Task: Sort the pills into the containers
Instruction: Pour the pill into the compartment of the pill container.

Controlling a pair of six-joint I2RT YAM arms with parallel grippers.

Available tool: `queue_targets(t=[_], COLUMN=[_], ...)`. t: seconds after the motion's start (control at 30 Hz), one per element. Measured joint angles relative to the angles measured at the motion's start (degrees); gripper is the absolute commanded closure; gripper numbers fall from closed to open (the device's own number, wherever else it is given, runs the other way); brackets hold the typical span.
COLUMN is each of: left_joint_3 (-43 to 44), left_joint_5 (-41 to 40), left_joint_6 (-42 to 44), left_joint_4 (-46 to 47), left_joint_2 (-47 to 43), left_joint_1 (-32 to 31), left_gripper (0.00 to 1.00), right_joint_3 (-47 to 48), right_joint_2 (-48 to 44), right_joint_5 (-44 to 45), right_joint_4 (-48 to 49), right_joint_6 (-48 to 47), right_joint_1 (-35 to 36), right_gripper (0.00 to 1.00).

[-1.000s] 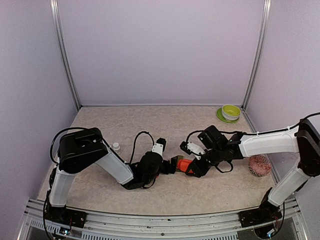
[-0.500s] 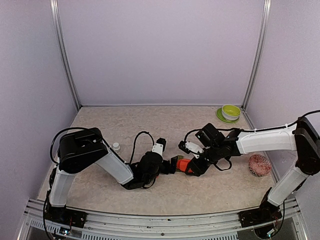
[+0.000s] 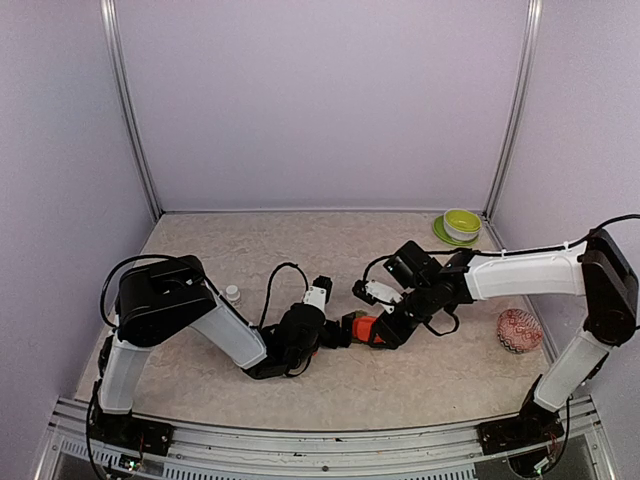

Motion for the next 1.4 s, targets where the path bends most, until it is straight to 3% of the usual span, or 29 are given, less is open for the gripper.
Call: queue_targets(t=[0.9,1.4], left_joint_3=[0.00,-0.04], left_joint_5=[-0.02,-0.09], left_joint_6=[0.02,-0.11], left_joint_4=[0.02,0.17], left_joint_2=[0.00,0.00], left_joint_1=[0.00,0.09], left_gripper=[0.01,0.01], right_joint_3=[5.81,5.11], right_joint_2=[3.17,3.04], right_joint_5=[0.17,0.22], right_joint_4=[-6.95,-5.64], right_joint_6=[-1.03,-1.36], right_joint_1=[0.00,0.00], right_gripper=[0.81,0.81])
